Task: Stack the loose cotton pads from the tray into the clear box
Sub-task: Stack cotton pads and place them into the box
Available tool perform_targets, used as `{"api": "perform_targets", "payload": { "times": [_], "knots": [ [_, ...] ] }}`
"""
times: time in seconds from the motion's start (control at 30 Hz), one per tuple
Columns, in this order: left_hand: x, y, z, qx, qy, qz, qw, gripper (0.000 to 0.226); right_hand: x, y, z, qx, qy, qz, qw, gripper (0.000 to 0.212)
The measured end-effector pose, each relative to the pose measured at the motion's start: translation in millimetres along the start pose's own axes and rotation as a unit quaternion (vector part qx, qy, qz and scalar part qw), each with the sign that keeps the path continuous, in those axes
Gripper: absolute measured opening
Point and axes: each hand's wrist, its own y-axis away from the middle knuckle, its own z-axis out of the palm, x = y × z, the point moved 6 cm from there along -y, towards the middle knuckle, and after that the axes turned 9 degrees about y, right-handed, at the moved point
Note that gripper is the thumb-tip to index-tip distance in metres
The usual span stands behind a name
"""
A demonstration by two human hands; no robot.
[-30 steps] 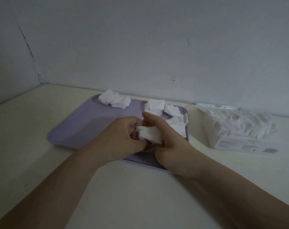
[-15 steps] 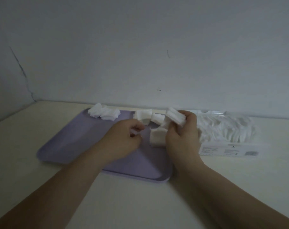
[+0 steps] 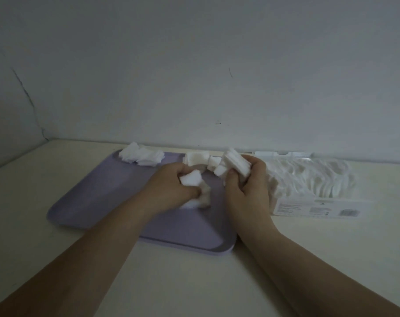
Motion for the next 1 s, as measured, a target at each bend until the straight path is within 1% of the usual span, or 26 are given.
{"api": "perform_targets", "payload": {
  "times": [0.1,0.13,0.2,0.23,0.27,0.33,0.37,0.4,0.47,0.5,0.53,0.57,0.6,0.67,0.7,0.77,0.87,0.9,1.0],
  "knots": [
    [-13,5,-17,0.057,0.068,-0.017,0.996,0.017,-14,7,5,-0.033,-0.045,-0.037,0.998,0.018],
    [-14,6,-22,0.077,0.091,-0.011,0.993,0.013,-15,10,9,-0.059,-0.066,-0.034,0.995,0.019],
    [-14,9,-31,0.119,0.118,0.008,0.986,0.008,-13,17,19,-0.121,-0.105,0.004,0.987,0.021],
    [-13,10,-37,0.139,0.123,0.021,0.982,0.008,-12,19,22,-0.137,-0.103,0.017,0.985,0.021],
    [-12,11,-44,0.157,0.127,0.032,0.979,0.007,-8,17,23,-0.141,-0.080,0.018,0.987,0.020],
    [-11,14,-58,0.178,0.157,0.041,0.970,0.008,-4,13,20,-0.128,-0.020,0.013,0.992,0.015],
    [-11,16,-62,0.168,0.197,0.042,0.965,0.009,-2,11,17,-0.116,-0.001,0.016,0.993,0.012],
    [-9,19,-62,0.141,0.257,0.041,0.955,0.011,-1,8,15,-0.103,0.007,0.021,0.994,0.011],
    [-1,25,-53,0.057,0.386,0.034,0.920,0.008,4,6,14,-0.094,0.009,0.035,0.995,0.011],
    [1,30,-44,0.016,0.428,0.026,0.903,0.007,5,5,15,-0.097,0.006,0.035,0.995,0.011],
    [3,35,-35,-0.016,0.449,0.018,0.893,0.009,5,6,16,-0.105,-0.001,0.032,0.994,0.012],
    [2,38,-27,-0.040,0.448,0.011,0.893,0.010,4,6,18,-0.118,-0.015,0.030,0.992,0.014],
    [-1,40,-20,-0.052,0.425,0.008,0.903,0.009,4,7,20,-0.133,-0.038,0.033,0.990,0.017],
    [-4,42,-11,-0.051,0.356,0.014,0.933,0.008,4,8,22,-0.160,-0.093,0.042,0.982,0.024],
    [-4,42,-10,-0.045,0.334,0.019,0.941,0.007,3,9,23,-0.172,-0.112,0.045,0.978,0.025],
    [-3,43,-11,-0.038,0.328,0.026,0.943,0.013,3,10,25,-0.185,-0.123,0.042,0.974,0.024],
    [-2,46,-13,-0.048,0.324,0.027,0.944,0.026,3,10,27,-0.190,-0.109,0.032,0.975,0.021],
    [-3,47,-14,-0.045,0.318,0.029,0.947,0.025,3,10,26,-0.185,-0.109,0.033,0.976,0.020],
    [-3,49,-17,-0.025,0.309,0.030,0.950,0.014,6,9,23,-0.149,-0.078,0.028,0.985,0.017]
  ]
}}
